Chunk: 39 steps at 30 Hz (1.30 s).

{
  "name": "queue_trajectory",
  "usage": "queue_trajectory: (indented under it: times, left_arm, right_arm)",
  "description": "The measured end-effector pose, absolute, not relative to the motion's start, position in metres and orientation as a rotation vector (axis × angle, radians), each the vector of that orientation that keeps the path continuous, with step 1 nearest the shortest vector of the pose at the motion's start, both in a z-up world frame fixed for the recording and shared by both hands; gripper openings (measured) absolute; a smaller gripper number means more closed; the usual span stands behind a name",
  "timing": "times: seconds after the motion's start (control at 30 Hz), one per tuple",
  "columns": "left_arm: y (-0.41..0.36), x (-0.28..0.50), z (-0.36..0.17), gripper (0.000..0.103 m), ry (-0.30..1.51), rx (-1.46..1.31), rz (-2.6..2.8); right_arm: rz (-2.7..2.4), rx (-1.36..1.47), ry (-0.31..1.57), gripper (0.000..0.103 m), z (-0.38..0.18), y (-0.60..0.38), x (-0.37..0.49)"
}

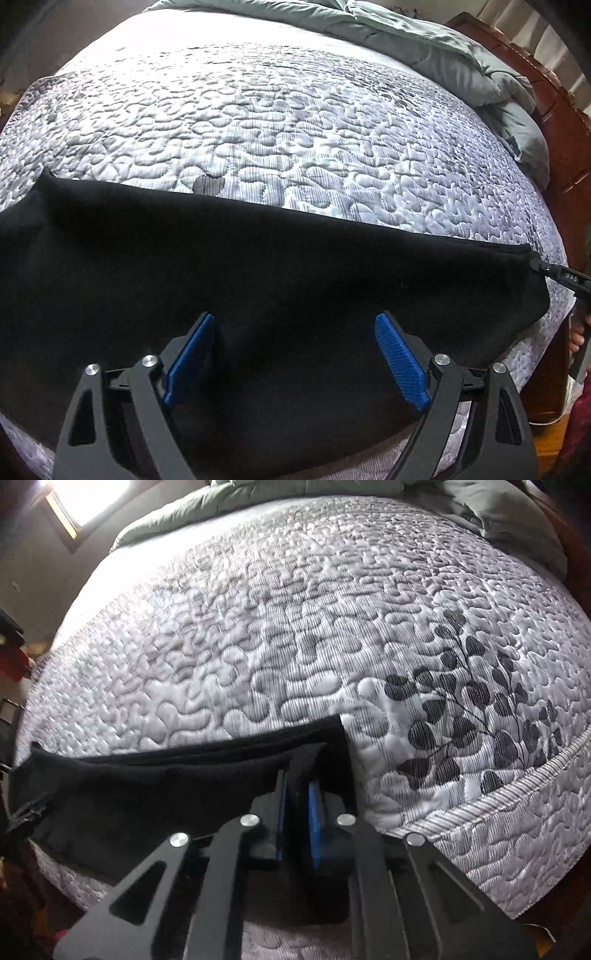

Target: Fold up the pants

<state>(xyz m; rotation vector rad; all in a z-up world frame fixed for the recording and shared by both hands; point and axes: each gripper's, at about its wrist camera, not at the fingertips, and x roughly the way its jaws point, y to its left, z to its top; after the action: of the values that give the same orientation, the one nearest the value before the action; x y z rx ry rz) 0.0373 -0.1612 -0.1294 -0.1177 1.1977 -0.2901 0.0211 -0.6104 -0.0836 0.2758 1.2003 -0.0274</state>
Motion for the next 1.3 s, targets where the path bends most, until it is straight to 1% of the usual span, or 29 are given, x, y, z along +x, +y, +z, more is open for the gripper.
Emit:
queue_trajectory:
  times: [0.17, 0.2, 0.27, 0.33, 0.37, 0.4, 0.43, 0.5, 0.6, 0.63, 0.67, 0.73, 0.8, 0.93, 1.0, 1.07, 1.1, 1.13, 1.17, 1.2, 1.23, 1.3]
  left_arm:
    - [-0.165, 0.035, -0.122, 0.089, 1.145, -0.120, -0.286]
    - [-0.169, 0.034, -0.122, 0.089, 1.134, -0.100, -0.290]
    - [-0.177, 0.034, -0.132, 0.091, 1.168, -0.057, -0.296]
    - [-0.183, 0.031, -0.143, 0.093, 1.176, 0.005, -0.296]
    - [-0.185, 0.028, -0.144, 0.094, 1.162, 0.041, -0.305]
    - [-0.187, 0.025, -0.144, 0.094, 1.156, 0.071, -0.311]
    - [-0.187, 0.024, -0.142, 0.094, 1.156, 0.073, -0.315]
    - [-0.180, 0.024, -0.139, 0.094, 1.173, 0.019, -0.323]
    - [-0.164, 0.021, -0.130, 0.094, 1.201, -0.092, -0.303]
    - [-0.163, 0.021, -0.129, 0.094, 1.203, -0.101, -0.293]
    - [-0.162, 0.020, -0.129, 0.094, 1.204, -0.105, -0.289]
    - [-0.164, 0.015, -0.130, 0.094, 1.204, -0.109, -0.295]
    - [-0.166, 0.012, -0.134, 0.094, 1.205, -0.094, -0.292]
    - [-0.169, 0.009, -0.138, 0.094, 1.196, -0.072, -0.299]
    - [-0.168, 0.009, -0.139, 0.094, 1.198, -0.070, -0.306]
    - [-0.166, 0.008, -0.140, 0.094, 1.196, -0.074, -0.311]
    - [-0.165, 0.008, -0.140, 0.094, 1.195, -0.076, -0.315]
    - [-0.165, 0.007, -0.140, 0.094, 1.194, -0.075, -0.316]
    - [-0.165, 0.007, -0.140, 0.094, 1.193, -0.072, -0.318]
    - [-0.165, 0.006, -0.140, 0.094, 1.194, -0.069, -0.320]
    - [-0.164, 0.006, -0.139, 0.094, 1.197, -0.069, -0.321]
    - [-0.158, 0.004, -0.135, 0.094, 1.196, -0.088, -0.311]
  right_arm:
    - [-0.033, 0.316, 1.089, 0.006, -0.058, -0.621, 0.022]
    - [-0.040, 0.316, 1.098, 0.006, -0.061, -0.623, 0.026]
    - [-0.056, 0.312, 1.155, 0.007, -0.077, -0.621, 0.033]
    - [-0.081, 0.282, 1.227, 0.010, -0.098, -0.617, 0.039]
    - [-0.092, 0.294, 1.223, 0.010, -0.101, -0.616, 0.037]
    - [-0.101, 0.318, 1.210, 0.014, -0.099, -0.618, 0.035]
    - [-0.110, 0.344, 1.193, 0.026, -0.094, -0.619, 0.032]
    - [-0.157, 0.331, 1.161, 0.042, -0.078, -0.619, 0.019]
    - [-0.170, 0.323, 1.145, 0.042, -0.061, -0.612, -0.004]
    - [-0.161, 0.331, 1.156, 0.045, -0.058, -0.605, -0.016]
    - [-0.156, 0.338, 1.171, 0.053, -0.057, -0.599, -0.024]
    - [-0.159, 0.352, 1.221, 0.060, -0.064, -0.586, -0.037]
    - [-0.166, 0.391, 1.253, 0.060, -0.078, -0.579, -0.050]
    - [-0.154, 0.618, 1.237, 0.060, -0.106, -0.590, -0.057]
    - [-0.162, 0.656, 1.222, 0.060, -0.113, -0.595, -0.054]
    - [-0.153, 0.695, 1.214, 0.063, -0.121, -0.601, -0.044]
    - [-0.151, 0.694, 1.210, 0.063, -0.124, -0.601, -0.040]
    - [-0.157, 0.703, 1.208, 0.060, -0.128, -0.602, -0.036]
    - [-0.174, 0.703, 1.209, 0.047, -0.129, -0.602, -0.034]
    - [-0.188, 0.686, 1.212, 0.037, -0.128, -0.603, -0.032]
    - [-0.164, 0.674, 1.191, 0.010, -0.123, -0.600, -0.031]
    - [-0.105, 0.739, 1.143, 0.010, -0.112, -0.603, -0.033]
